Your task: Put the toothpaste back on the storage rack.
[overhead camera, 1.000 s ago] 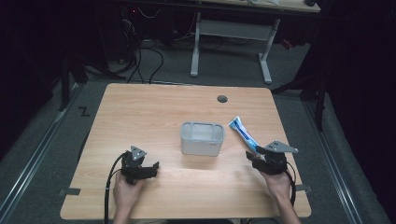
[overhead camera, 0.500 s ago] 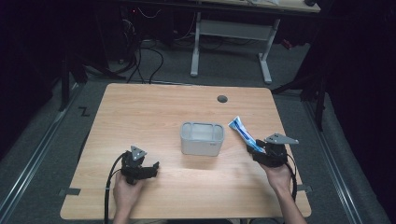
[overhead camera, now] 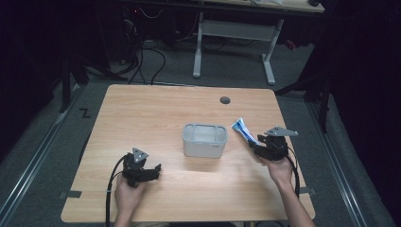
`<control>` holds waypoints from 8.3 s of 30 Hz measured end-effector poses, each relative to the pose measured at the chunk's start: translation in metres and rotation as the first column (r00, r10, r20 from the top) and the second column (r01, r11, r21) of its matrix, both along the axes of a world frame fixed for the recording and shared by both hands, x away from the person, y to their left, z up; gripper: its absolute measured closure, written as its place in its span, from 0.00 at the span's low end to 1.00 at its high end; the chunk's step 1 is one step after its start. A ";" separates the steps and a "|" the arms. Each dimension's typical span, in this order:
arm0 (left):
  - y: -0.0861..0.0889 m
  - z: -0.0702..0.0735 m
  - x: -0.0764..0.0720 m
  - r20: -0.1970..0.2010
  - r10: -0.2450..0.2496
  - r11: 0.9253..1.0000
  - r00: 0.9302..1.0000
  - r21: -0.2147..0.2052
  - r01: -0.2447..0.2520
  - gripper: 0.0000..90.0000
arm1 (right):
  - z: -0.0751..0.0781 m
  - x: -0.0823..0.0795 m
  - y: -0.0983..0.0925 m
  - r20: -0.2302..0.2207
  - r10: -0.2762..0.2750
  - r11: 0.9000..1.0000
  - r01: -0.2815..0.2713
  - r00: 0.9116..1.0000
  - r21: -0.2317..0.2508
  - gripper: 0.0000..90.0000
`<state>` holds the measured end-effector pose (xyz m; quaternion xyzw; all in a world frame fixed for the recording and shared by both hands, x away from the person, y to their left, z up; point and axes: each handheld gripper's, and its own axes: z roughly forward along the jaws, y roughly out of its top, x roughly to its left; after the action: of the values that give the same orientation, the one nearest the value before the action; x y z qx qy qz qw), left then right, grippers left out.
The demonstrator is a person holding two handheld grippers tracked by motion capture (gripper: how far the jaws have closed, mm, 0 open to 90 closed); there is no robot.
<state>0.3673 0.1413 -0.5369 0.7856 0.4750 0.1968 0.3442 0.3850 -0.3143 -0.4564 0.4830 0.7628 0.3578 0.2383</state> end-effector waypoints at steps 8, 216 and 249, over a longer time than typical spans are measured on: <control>0.000 0.000 0.000 0.000 0.000 1.000 1.000 0.000 0.000 0.17 | 0.003 0.017 0.001 -0.015 -0.005 1.000 0.005 1.000 -0.028 0.56; 0.000 0.000 0.000 0.002 0.000 1.000 1.000 0.000 0.000 0.17 | 0.097 0.035 0.068 0.033 0.357 0.921 -0.358 0.934 0.154 0.81; 0.000 0.000 0.000 0.003 0.001 1.000 1.000 -0.001 -0.001 0.17 | 0.119 0.064 0.116 0.094 0.397 0.890 -0.408 0.913 0.204 0.81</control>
<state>0.3670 0.1411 -0.5371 0.7850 0.4750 0.1978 0.3450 0.4494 -0.1987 -0.3375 0.3286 0.7961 0.4930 0.1230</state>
